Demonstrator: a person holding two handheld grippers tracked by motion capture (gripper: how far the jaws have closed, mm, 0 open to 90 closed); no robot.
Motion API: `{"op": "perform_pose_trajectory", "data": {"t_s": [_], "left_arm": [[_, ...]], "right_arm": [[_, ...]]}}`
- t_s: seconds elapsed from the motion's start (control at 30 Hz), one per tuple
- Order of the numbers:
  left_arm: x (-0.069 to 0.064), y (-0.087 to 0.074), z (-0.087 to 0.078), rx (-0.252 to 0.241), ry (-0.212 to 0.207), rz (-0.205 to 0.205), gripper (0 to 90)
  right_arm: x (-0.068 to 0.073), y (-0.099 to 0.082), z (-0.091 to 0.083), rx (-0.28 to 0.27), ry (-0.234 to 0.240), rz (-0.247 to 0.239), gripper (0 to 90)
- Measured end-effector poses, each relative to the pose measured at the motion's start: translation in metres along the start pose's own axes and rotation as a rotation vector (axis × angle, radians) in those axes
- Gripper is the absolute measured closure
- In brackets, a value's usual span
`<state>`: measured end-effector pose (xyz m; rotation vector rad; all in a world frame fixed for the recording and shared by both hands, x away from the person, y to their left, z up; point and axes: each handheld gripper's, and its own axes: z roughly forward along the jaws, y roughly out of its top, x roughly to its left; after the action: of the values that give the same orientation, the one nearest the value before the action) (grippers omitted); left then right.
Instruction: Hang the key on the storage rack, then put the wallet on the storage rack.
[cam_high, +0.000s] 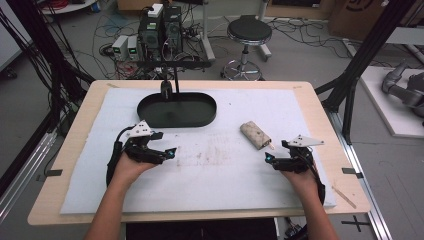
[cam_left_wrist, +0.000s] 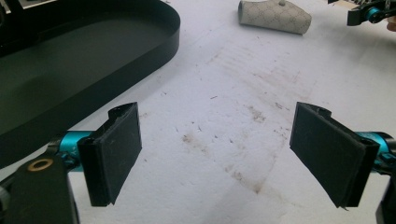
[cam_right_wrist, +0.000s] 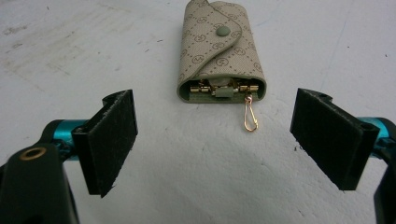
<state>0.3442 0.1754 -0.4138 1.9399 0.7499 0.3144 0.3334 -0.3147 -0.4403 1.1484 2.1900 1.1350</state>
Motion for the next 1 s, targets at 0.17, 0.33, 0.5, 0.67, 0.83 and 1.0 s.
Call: {"op": "perform_pose_trajectory", "data": {"t_s": [0.17,0.33,0.5,0.67,0.83,1.0], "left_arm": [[-0.002,-0.006,0.000,0.016,-0.006,0.009,16.7],[0.002,-0.008,-0.005,-0.005,-0.002,-0.009,16.7],[0.002,-0.008,-0.006,-0.010,-0.002,-0.008,16.7],[0.001,-0.006,-0.006,-0.014,-0.003,-0.001,16.7],[0.003,-0.008,-0.008,-0.015,0.000,-0.009,16.7],[0.005,-0.009,-0.013,-0.019,0.018,-0.007,16.7]], "right_arm": [[0.000,0.000,0.002,0.001,0.000,0.006,15.2],[-0.001,0.001,0.003,0.006,-0.009,0.003,15.2],[-0.001,0.000,0.002,0.004,-0.012,0.006,15.2],[0.001,0.001,0.003,0.008,-0.008,-0.003,15.2],[0.002,0.002,0.006,0.007,-0.009,-0.001,15.2],[0.001,0.006,0.009,0.012,-0.016,-0.001,15.1]]}}
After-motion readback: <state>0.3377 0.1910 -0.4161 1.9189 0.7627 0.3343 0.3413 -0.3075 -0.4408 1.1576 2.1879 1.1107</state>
